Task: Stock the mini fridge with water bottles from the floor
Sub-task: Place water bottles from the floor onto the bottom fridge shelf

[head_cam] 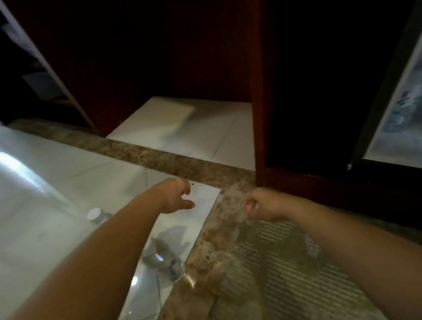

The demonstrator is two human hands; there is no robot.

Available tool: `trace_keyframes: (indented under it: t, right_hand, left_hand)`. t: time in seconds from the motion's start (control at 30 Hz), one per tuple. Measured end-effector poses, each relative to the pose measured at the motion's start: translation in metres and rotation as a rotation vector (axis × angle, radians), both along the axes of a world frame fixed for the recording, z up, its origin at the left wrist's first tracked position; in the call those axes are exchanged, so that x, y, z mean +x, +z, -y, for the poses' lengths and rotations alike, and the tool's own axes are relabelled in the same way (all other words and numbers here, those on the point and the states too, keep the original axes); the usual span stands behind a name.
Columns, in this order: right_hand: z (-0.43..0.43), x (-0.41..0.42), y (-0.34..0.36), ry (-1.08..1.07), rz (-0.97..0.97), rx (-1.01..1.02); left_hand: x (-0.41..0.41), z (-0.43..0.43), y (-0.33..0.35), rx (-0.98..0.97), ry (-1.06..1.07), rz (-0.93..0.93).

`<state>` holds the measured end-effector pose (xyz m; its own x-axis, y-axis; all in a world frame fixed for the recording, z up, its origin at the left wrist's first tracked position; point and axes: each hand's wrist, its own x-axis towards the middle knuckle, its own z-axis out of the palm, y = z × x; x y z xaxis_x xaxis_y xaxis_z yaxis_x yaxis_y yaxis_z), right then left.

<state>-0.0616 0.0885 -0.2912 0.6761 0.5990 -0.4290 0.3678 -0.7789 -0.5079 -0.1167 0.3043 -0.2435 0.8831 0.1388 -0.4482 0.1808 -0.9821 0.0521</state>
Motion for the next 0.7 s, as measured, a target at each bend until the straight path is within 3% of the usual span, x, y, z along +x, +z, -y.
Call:
trace_keyframes:
  t: [0.2,0.27,0.43,0.6,0.7]
  right_hand:
    - [-0.03,-0.013,-0.019,0.126,0.015,-0.103]
    - [-0.034,-0.015,-0.022,0.166,0.022,-0.111]
    - [-0.046,-0.022,-0.029,0.217,0.009,-0.143]
    - [-0.053,-0.026,-0.032,0.231,0.004,-0.121]
    - [-0.05,-0.028,-0.033,0.25,-0.006,-0.115]
  left_hand:
    - [-0.041,-0.057,0.005,0.274,0.124,-0.124]
    - [-0.051,-0.064,0.01,0.202,0.206,-0.182]
    - [-0.067,-0.07,0.008,-0.211,0.455,-0.387]
    - [-0.071,-0.058,-0.002,-0.176,0.329,-0.44]
    - [-0.069,-0.05,-0.011,-0.018,0.145,-0.354]
